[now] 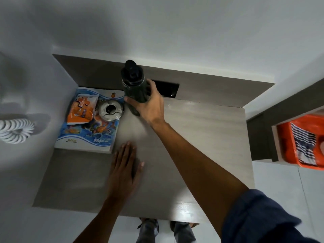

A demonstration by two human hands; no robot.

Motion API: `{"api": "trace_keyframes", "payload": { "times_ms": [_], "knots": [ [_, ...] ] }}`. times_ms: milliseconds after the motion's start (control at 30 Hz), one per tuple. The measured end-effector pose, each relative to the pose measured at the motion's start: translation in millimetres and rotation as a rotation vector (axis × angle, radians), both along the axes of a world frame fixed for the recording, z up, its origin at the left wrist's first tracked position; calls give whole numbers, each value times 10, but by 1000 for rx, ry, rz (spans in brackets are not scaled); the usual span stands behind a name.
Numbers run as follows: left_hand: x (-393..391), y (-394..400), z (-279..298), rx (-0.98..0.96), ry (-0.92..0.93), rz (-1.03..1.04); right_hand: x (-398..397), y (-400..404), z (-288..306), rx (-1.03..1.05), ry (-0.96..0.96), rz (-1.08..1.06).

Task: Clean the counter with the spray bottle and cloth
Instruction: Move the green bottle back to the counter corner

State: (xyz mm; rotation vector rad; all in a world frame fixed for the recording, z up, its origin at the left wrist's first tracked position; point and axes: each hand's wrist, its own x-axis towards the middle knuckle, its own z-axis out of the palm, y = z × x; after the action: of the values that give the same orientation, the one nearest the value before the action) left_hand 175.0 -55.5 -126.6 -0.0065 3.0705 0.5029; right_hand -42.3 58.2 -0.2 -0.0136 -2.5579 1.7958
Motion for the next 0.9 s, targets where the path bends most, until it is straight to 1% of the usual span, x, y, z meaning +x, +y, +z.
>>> {"api": "trace_keyframes", "payload": {
  "times_ms": [133, 233, 367, 533, 633, 767, 900],
  "knots": [
    [-1, 18, 29, -6, 6, -4, 79, 131, 63, -17, 14, -14],
    [5, 15, 10, 14, 43, -8, 185, 500, 124, -62, 4, -45],
    [-13, 22, -16, 16, 90, -22, 282, 1322, 233, -74, -29, -196],
    [-15, 24, -42, 5, 106, -16, 343, 2394, 330, 5, -13, -368],
    [-9, 38, -33, 1, 102, -8, 376, 2876, 352, 55, 6, -438],
    [-2, 63, 17, 10, 91, 5, 400, 3220, 353, 86, 14, -471],
    [2, 74, 40, 22, 77, 7, 435, 3325, 257, 82, -6, -470]
  ]
}}
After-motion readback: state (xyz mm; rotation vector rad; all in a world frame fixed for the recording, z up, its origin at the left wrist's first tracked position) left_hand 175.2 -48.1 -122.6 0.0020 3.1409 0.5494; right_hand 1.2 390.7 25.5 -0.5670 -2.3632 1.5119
